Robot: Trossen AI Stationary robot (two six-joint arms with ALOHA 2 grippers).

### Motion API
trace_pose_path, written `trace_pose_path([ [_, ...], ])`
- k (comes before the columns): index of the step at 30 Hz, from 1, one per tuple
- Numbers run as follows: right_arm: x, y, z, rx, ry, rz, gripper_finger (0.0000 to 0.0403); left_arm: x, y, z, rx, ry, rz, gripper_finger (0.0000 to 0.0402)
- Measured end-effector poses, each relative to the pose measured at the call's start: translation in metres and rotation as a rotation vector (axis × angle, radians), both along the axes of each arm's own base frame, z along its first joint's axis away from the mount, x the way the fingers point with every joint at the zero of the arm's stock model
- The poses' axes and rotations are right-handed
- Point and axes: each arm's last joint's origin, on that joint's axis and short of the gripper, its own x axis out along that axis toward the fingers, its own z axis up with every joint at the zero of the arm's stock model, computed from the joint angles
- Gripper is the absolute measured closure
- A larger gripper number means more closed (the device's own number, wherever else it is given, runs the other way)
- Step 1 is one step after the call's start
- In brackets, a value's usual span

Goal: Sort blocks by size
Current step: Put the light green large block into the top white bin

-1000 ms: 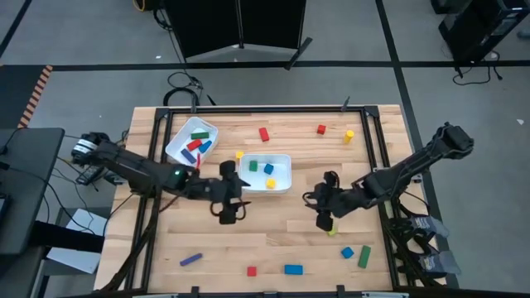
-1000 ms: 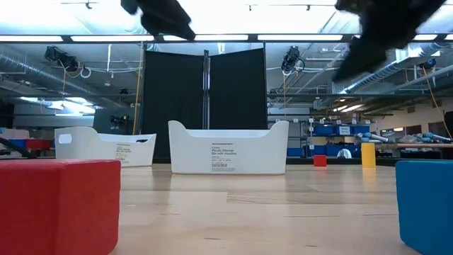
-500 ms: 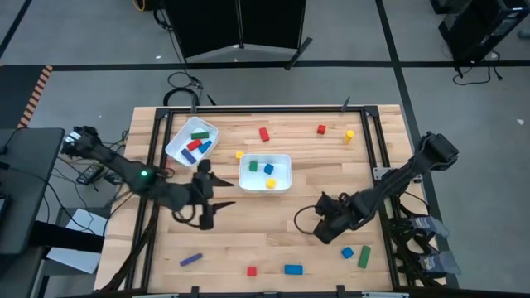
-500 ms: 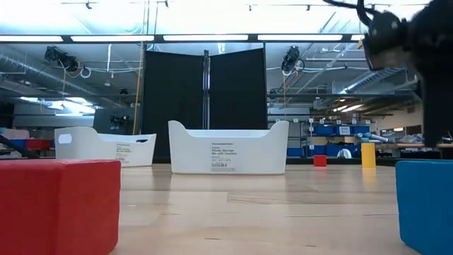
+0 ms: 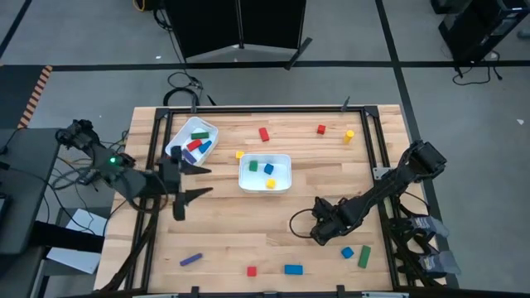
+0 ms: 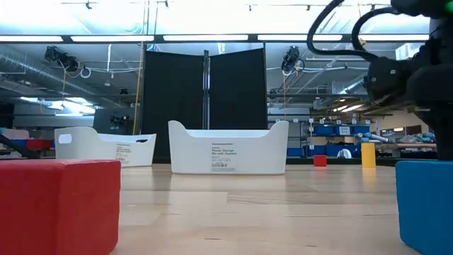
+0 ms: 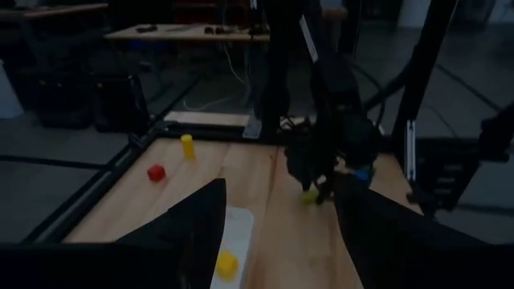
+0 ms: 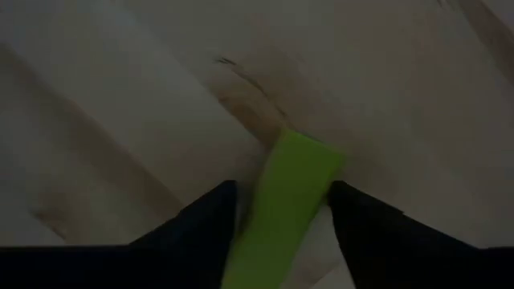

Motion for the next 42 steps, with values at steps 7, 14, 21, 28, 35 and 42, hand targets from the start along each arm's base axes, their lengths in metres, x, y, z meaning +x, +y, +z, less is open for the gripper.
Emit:
trace_pose_path([
  [7, 0.003, 0.001, 0.0, 0.004, -0.033, 0.026, 0.029, -0.015, 0.011, 0.009, -0.031, -0.053, 0.015, 0.0163],
  [14, 0.015, -0.009, 0.017, -0.007, -0.212, 0.07, 0.029, -0.028, 0.021, 0.017, -0.042, -0.098, 0.037, 0.0163],
  [21, 0.068, -0.037, 0.04, -0.048, -0.654, 0.171, 0.029, -0.04, 0.031, 0.023, -0.04, -0.134, 0.047, 0.0163],
  [28, 0.142, -0.09, 0.062, -0.26, -0.96, 0.286, 0.029, -0.052, 0.04, 0.029, -0.063, -0.188, 0.063, 0.0163],
  [35, 0.232, -0.154, 0.08, -0.418, -1.14, 0.364, 0.029, -0.06, 0.047, 0.032, -0.078, -0.215, 0.086, 0.0163],
  [42, 0.308, -0.209, 0.08, -0.481, -1.254, 0.384, 0.029, -0.061, 0.048, 0.033, -0.083, -0.22, 0.089, 0.0163],
])
